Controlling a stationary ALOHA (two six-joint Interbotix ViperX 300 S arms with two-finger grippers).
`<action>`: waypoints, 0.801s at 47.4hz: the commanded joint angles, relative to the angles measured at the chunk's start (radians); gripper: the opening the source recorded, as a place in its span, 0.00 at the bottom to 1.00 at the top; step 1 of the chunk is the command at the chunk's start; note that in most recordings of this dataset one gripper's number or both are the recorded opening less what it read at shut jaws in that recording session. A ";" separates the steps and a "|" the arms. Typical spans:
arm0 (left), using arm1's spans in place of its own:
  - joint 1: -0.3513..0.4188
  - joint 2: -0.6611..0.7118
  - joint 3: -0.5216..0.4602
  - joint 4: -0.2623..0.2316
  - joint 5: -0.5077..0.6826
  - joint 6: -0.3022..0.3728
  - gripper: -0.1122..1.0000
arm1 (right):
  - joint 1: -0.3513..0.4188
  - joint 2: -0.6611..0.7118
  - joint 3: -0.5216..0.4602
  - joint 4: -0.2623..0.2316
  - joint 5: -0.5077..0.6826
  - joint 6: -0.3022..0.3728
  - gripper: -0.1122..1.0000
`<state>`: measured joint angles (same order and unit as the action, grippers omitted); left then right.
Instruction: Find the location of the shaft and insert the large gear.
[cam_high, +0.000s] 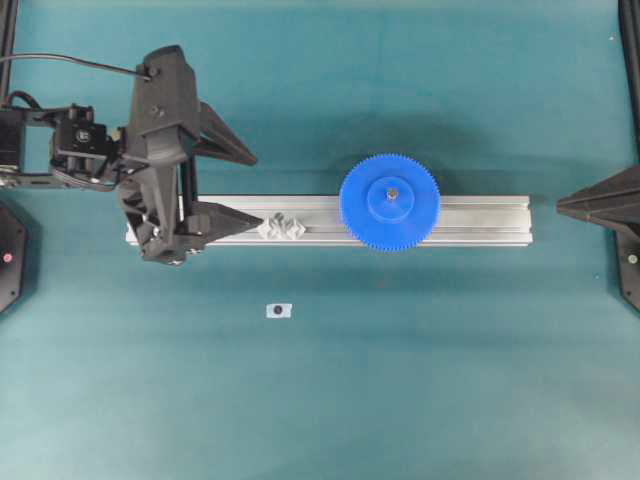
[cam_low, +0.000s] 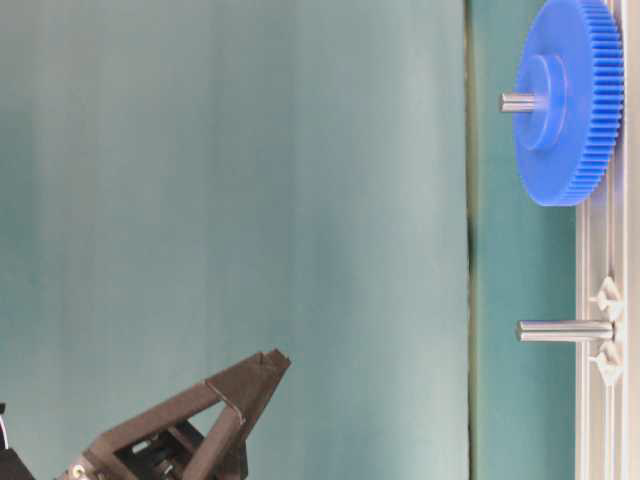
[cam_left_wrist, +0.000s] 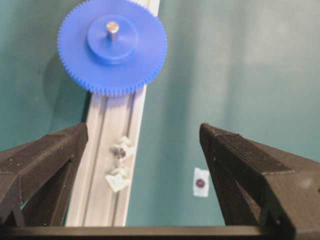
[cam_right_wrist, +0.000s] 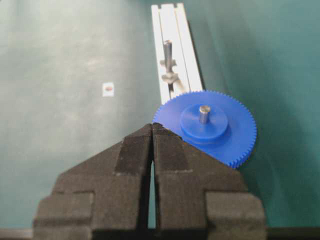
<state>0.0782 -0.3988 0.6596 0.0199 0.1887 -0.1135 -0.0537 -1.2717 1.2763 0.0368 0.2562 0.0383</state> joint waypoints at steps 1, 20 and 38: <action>-0.005 -0.021 -0.011 0.002 -0.009 0.002 0.93 | -0.002 0.008 -0.008 0.000 -0.009 0.006 0.12; -0.005 -0.026 0.003 0.003 -0.028 0.002 0.93 | -0.003 0.008 -0.006 -0.002 -0.008 0.005 0.12; -0.005 -0.023 0.006 0.002 -0.029 0.003 0.93 | -0.003 0.008 -0.002 -0.002 -0.032 0.005 0.12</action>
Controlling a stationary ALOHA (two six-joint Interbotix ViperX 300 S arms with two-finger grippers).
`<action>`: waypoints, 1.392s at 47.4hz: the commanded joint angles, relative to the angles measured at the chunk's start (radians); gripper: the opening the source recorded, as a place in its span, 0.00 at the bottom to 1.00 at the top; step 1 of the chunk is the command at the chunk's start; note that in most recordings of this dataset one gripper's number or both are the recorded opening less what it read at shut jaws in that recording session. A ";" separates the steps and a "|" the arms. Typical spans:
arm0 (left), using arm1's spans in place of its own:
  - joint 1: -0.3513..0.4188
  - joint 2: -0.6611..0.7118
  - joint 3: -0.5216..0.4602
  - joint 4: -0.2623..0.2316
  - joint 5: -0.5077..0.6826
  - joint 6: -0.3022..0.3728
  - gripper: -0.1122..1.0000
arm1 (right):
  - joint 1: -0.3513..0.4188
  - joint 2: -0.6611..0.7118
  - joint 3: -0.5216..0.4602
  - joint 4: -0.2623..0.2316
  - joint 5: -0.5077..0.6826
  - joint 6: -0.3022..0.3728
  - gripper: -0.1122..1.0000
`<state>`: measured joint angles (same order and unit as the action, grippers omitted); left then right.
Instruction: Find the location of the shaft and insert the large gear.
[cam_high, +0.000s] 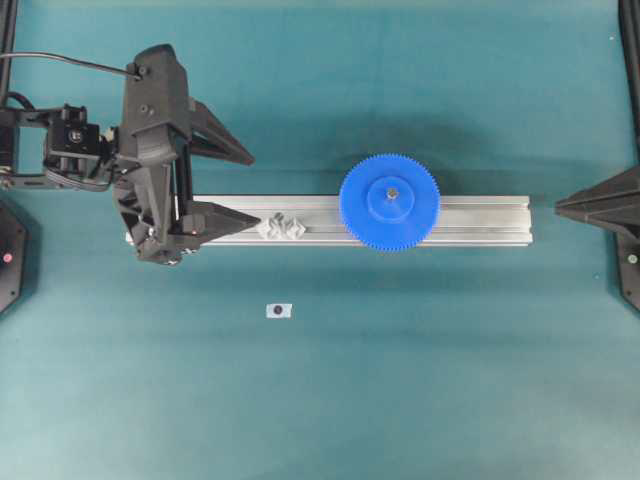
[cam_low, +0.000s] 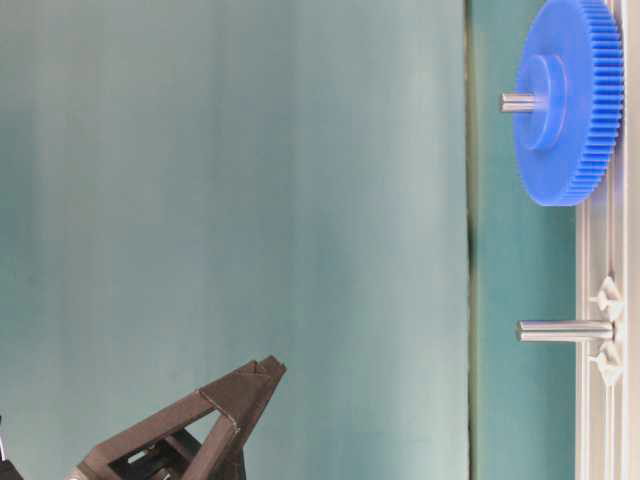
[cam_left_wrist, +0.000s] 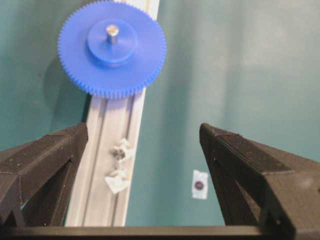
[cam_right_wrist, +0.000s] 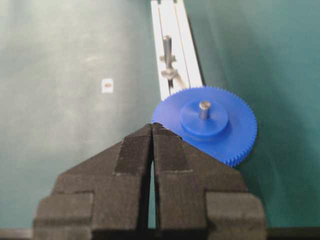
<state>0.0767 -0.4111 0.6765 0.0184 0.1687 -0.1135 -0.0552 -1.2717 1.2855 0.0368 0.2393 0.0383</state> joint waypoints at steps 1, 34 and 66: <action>-0.003 -0.011 -0.011 0.003 -0.009 0.003 0.93 | -0.002 0.008 -0.011 -0.002 -0.017 0.005 0.12; -0.003 -0.008 -0.003 0.003 -0.009 0.026 0.93 | -0.002 0.008 -0.005 -0.002 -0.017 0.005 0.12; -0.003 -0.006 -0.003 0.003 -0.011 0.025 0.93 | -0.002 0.008 0.002 -0.002 -0.017 0.005 0.12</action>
